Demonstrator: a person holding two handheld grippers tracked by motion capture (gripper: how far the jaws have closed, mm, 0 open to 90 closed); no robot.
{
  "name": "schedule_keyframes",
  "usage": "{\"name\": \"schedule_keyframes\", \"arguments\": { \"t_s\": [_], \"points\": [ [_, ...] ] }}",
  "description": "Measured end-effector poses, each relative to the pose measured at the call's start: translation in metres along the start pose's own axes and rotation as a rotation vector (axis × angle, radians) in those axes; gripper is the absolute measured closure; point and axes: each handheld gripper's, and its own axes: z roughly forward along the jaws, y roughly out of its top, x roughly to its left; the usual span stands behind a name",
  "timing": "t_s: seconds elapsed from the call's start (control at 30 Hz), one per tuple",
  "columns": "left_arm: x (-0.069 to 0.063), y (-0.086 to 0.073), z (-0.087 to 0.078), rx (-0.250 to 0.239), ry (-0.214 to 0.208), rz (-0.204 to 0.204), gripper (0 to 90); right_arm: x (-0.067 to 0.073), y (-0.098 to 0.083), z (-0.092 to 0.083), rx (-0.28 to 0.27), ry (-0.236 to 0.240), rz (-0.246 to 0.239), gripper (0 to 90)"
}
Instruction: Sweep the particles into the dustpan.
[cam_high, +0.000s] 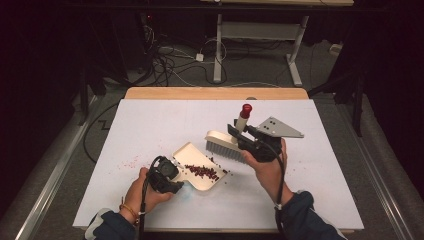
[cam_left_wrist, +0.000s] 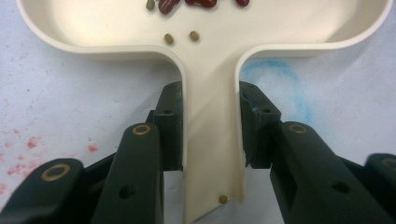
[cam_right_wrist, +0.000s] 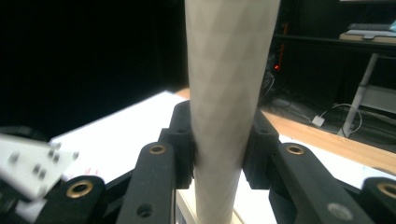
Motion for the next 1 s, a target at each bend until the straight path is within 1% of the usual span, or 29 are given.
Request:
{"name": "schedule_keyframes", "arguments": {
  "t_s": [0.03,0.07,0.13,0.17,0.2,0.23,0.27,0.3,0.33,0.4,0.43,0.57,0.6,0.67,0.73,0.77,0.87,0.9,1.0],
  "points": [
    [0.0,0.0,0.0,0.0,0.0,0.001,63.6,-0.004,0.001,-0.007,0.022,0.02,-0.01,69.9],
    [0.001,-0.001,-0.001,0.003,0.004,0.012,63.6,-0.006,0.001,-0.012,0.029,0.032,-0.02,69.9],
    [0.001,-0.002,-0.002,0.004,0.0,0.01,63.6,-0.012,0.002,-0.025,0.059,0.074,-0.041,69.9],
    [0.002,-0.003,-0.002,0.005,0.002,0.018,63.6,-0.014,0.002,-0.03,0.067,0.081,-0.041,69.9],
    [0.003,-0.004,-0.002,0.005,0.001,0.02,63.6,-0.016,0.002,-0.036,0.074,0.101,-0.05,69.9],
    [0.003,-0.004,-0.002,0.004,0.001,0.023,63.6,-0.017,0.001,-0.041,0.096,0.135,-0.053,69.9],
    [0.003,-0.004,-0.003,0.008,0.0,0.025,63.6,-0.018,0.0,-0.045,0.116,0.155,-0.05,69.9],
    [0.003,-0.005,-0.003,0.009,0.0,0.029,63.6,-0.019,-0.001,-0.048,0.125,0.168,-0.049,69.9],
    [0.004,-0.005,-0.004,0.01,-0.001,0.033,63.6,-0.018,-0.004,-0.051,0.148,0.193,-0.055,69.9],
    [0.004,-0.005,-0.005,0.018,-0.001,0.04,63.6,-0.016,-0.008,-0.054,0.177,0.213,-0.061,69.9],
    [0.005,-0.005,-0.005,0.018,-0.003,0.041,63.6,-0.014,-0.011,-0.055,0.199,0.232,-0.068,69.9],
    [0.005,-0.007,-0.005,0.019,-0.006,0.044,63.6,-0.013,-0.021,-0.051,0.249,0.275,-0.058,69.9],
    [0.005,-0.007,-0.005,0.02,-0.005,0.047,63.6,-0.012,-0.024,-0.048,0.261,0.275,-0.055,69.9],
    [0.005,-0.008,-0.005,0.02,-0.005,0.05,63.6,-0.011,-0.028,-0.042,0.293,0.275,-0.07,69.9],
    [0.006,-0.008,-0.004,0.022,-0.006,0.056,63.6,-0.009,-0.029,-0.037,0.306,0.262,-0.085,69.9],
    [0.006,-0.008,-0.004,0.023,-0.007,0.057,63.6,-0.008,-0.029,-0.034,0.312,0.249,-0.098,69.9],
    [0.006,-0.008,-0.004,0.023,-0.005,0.062,63.6,-0.009,-0.027,-0.027,0.313,0.205,-0.112,69.9],
    [0.006,-0.008,-0.004,0.025,-0.005,0.064,63.5,-0.011,-0.026,-0.024,0.312,0.182,-0.12,69.9],
    [0.005,-0.008,-0.004,0.026,-0.003,0.065,63.6,-0.018,-0.023,-0.018,0.297,0.156,-0.098,70.0]
  ]
}}
